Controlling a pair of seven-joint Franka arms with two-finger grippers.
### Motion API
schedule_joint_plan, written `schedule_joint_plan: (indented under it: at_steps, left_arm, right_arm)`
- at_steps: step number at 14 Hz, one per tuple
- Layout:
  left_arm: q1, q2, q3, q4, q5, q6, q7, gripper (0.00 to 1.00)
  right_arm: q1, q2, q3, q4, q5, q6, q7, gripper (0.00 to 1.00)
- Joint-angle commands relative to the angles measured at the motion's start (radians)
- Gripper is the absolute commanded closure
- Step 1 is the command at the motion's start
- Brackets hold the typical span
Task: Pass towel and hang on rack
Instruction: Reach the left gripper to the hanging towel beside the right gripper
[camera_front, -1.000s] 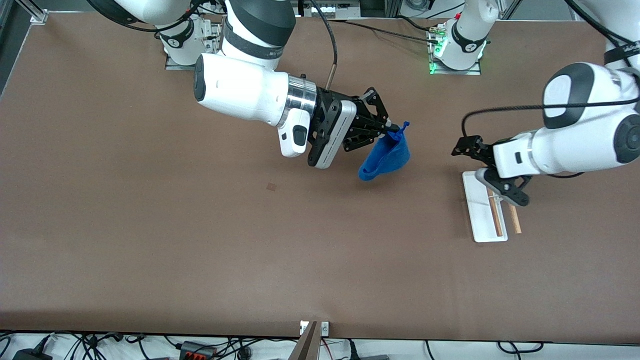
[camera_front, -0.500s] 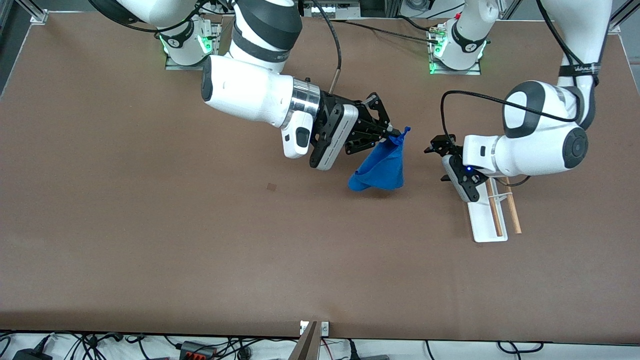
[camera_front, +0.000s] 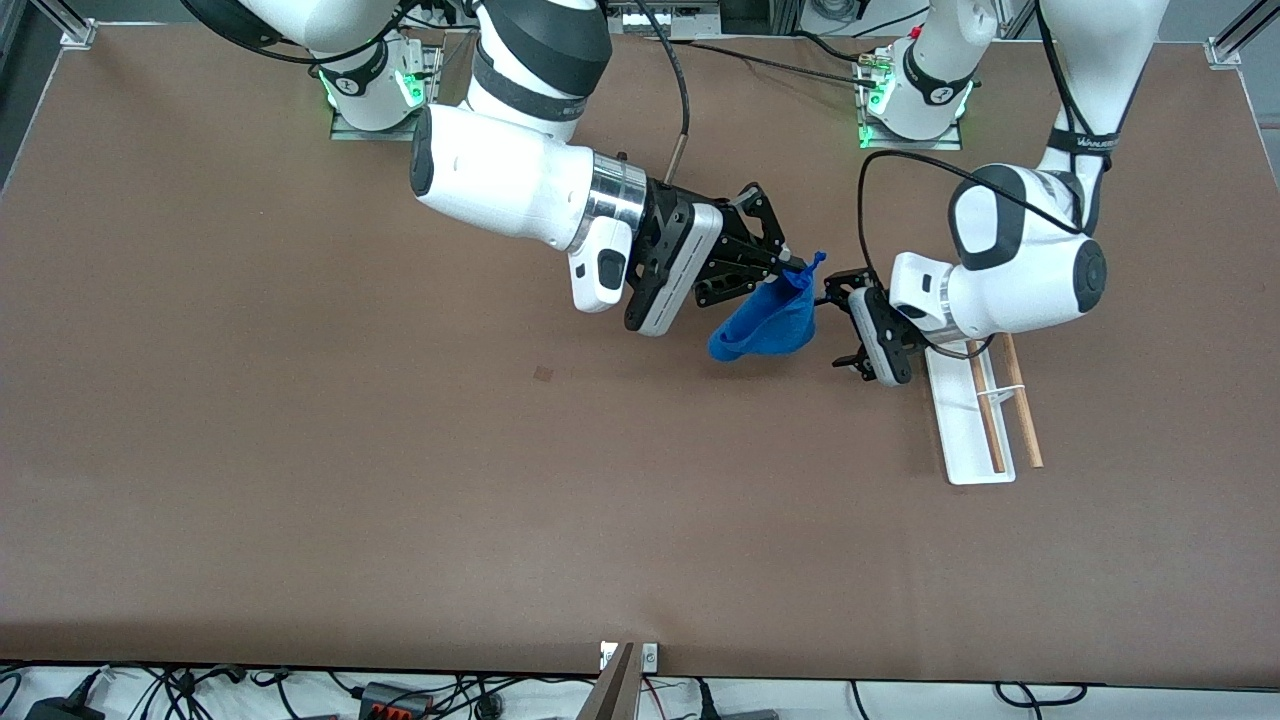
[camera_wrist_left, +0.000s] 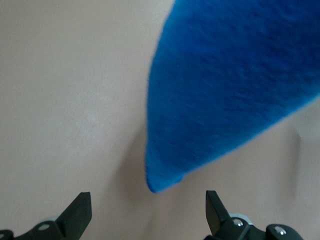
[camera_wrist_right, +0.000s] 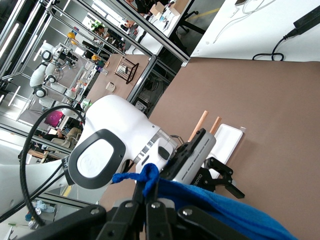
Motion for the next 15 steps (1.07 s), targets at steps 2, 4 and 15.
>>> schedule_joint_plan:
  at_steps: [2,4,15]
  left_arm:
    - [0.003,-0.02,-0.044,-0.028,-0.046,0.077,0.04,0.0]
    - [0.002,-0.007,-0.062,-0.02,-0.063,0.105,0.044,0.0]
    - [-0.052,0.063,-0.062,0.064,-0.159,0.155,0.031,0.56]
  right_arm:
    - [0.0,-0.003,0.002,-0.008,-0.011,0.019,-0.01,1.0]
    - [0.0,-0.003,0.002,-0.008,-0.011,0.019,-0.01,1.0]
    - [0.002,-0.003,0.001,-0.01,-0.012,0.022,-0.01,1.0]
